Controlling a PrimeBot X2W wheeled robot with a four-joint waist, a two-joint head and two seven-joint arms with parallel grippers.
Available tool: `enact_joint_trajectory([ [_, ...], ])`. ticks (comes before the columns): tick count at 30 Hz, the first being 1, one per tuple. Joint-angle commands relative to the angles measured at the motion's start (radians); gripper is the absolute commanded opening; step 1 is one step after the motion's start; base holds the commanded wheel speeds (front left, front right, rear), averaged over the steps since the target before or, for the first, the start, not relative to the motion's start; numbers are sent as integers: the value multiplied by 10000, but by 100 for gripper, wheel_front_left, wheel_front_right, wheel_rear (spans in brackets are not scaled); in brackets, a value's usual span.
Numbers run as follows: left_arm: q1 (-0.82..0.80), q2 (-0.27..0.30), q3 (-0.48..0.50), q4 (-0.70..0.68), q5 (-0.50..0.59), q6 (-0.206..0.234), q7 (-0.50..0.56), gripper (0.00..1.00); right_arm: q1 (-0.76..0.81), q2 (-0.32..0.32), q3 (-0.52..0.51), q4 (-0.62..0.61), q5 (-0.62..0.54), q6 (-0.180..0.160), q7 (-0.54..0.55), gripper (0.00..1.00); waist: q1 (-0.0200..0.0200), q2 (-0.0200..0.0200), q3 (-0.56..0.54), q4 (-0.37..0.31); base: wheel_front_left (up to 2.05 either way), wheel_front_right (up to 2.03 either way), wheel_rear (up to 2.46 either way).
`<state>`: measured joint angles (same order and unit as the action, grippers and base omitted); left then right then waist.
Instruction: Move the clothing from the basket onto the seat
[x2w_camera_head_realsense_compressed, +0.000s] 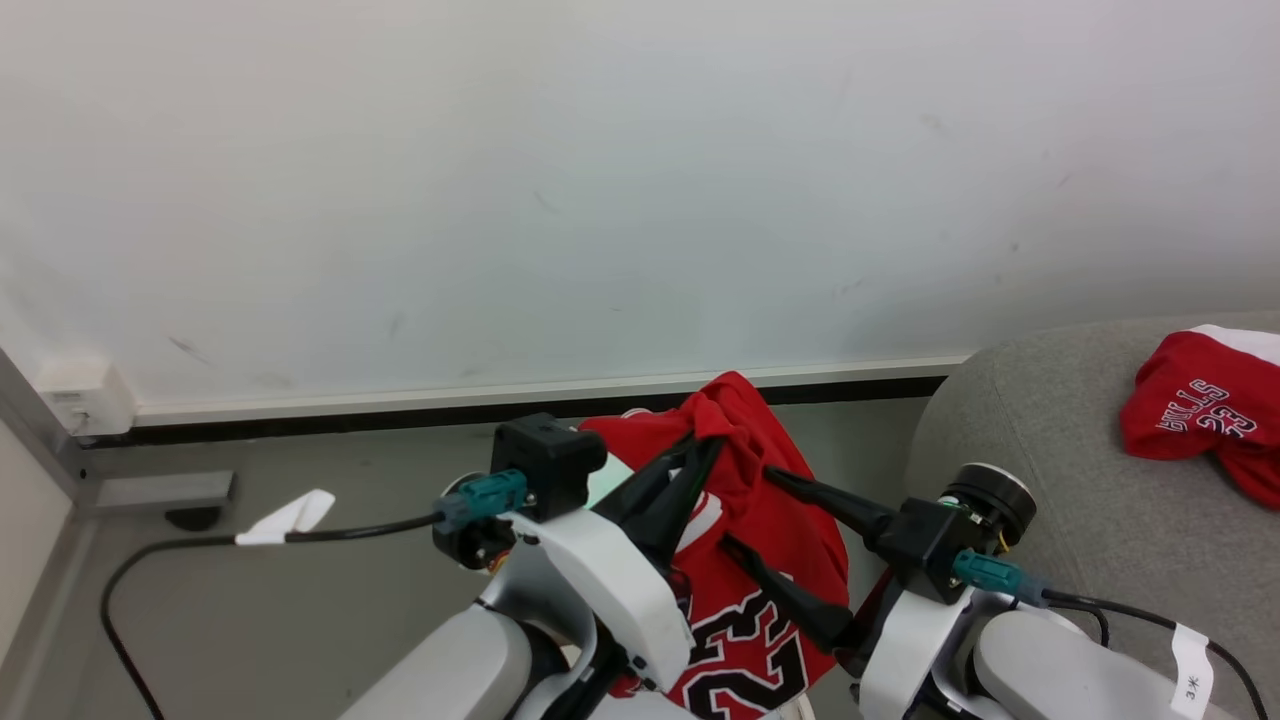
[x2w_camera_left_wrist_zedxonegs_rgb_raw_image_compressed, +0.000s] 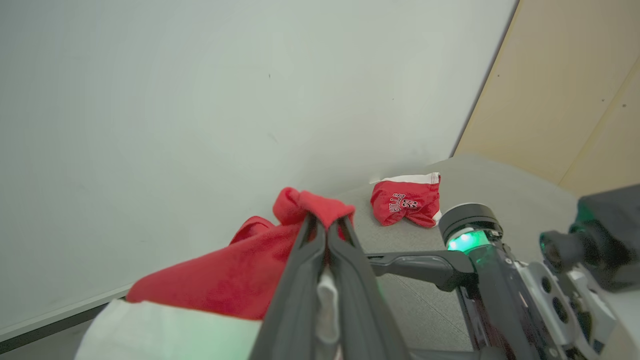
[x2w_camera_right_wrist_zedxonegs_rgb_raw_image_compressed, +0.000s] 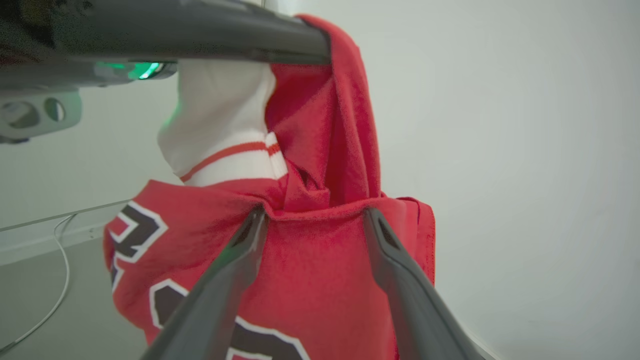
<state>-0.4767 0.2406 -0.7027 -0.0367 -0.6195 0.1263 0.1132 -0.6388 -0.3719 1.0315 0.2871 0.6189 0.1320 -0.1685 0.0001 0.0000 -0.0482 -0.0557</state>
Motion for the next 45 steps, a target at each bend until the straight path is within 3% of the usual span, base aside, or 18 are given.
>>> enact_joint_trajectory([
  [1,-114,-88,-102,-9,-37,-125,28,0,-355,3,362,227,305,-26,-152,100,-1,0,-50,98,0,0,0],
  [9,-135,-327,-462,-49,-405,-495,259,0,-1254,539,1759,1242,1327,-26,-663,100,-1,0,-90,261,0,0,0],
  [10,-147,-337,-489,-20,-421,-518,274,0,-1307,612,1852,1334,1489,-24,-725,84,-1,0,-97,278,0,0,0],
  [11,-155,-349,-502,8,-438,-532,276,0,-1388,670,1923,1448,1604,-26,-768,19,-1,0,-105,294,0,0,0],
  [12,-158,-358,-510,30,-460,-533,274,0,-1445,712,1984,1540,1702,-26,-819,0,-1,0,-110,310,0,0,0],
  [20,-111,-212,-426,106,-466,-415,227,0,-1429,704,2164,1821,2447,-26,-964,0,-1,0,-108,386,0,0,0],
  [26,24,-121,-428,161,-333,-317,133,0,-1145,541,1623,1635,2317,-26,-977,0,-1,0,-64,343,0,0,0],
  [27,45,-119,-431,178,-332,-296,108,14,-1114,505,1540,1598,2303,-26,-978,0,-1,0,-60,333,0,0,0],
  [28,69,-102,-460,219,-327,-293,135,47,-1096,466,1466,1568,2265,-26,-978,0,-1,0,-57,322,0,0,0],
  [29,83,-91,-485,236,-305,-288,146,100,-1075,419,1400,1550,2226,-26,-979,0,-1,0,-55,312,0,0,0],
  [45,302,96,-643,454,-133,-217,-63,100,-733,-95,673,1453,1933,-26,-980,0,-1,0,22,144,0,0,0],
])
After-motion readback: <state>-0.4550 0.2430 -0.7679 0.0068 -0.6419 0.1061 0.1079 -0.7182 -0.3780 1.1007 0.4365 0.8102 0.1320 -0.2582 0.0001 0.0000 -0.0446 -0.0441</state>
